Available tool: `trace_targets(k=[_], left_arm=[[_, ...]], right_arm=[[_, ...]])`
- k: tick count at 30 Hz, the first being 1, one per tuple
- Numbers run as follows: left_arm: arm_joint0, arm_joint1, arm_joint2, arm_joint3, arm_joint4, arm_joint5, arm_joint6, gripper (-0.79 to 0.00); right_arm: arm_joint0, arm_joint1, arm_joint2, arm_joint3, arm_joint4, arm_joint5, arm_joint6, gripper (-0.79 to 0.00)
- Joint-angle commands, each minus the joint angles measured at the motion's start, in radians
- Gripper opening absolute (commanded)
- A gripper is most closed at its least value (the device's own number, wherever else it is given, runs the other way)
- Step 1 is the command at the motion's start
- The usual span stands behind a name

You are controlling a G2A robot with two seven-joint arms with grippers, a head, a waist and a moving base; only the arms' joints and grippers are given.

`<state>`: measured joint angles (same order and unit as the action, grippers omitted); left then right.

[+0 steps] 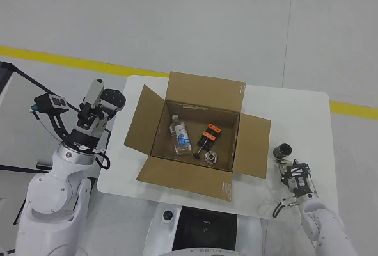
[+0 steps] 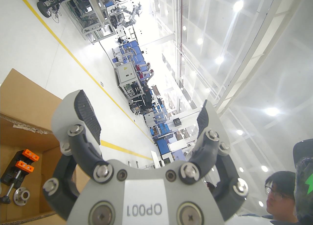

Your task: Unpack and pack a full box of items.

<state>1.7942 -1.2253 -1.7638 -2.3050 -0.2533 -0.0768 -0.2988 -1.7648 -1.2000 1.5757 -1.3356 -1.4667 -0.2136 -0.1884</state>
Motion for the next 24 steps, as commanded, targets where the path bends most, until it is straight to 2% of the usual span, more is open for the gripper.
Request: trace_targets(k=[1, 8, 13, 24], left_arm=[[0.000, 0.000, 0.000, 0.000, 0.000, 0.000, 0.000, 0.000], [0.000, 0.000, 0.000, 0.000, 0.000, 0.000, 0.000, 0.000], [0.000, 0.000, 0.000, 0.000, 0.000, 0.000, 0.000, 0.000], [0.000, 0.000, 0.000, 0.000, 0.000, 0.000, 0.000, 0.000]], right_arm=[[0.004, -0.001, -0.006, 0.003, 0.001, 0.003, 0.001, -0.431], [-0.003, -0.003, -0.026, -0.020, 0.019, -0.020, 0.008, -0.440], [-0.031, 0.001, -0.008, -0.059, 0.026, -0.035, 0.025, -0.440], [-0.019, 0.005, 0.015, -0.058, 0.070, -0.046, 0.047, -0.419]])
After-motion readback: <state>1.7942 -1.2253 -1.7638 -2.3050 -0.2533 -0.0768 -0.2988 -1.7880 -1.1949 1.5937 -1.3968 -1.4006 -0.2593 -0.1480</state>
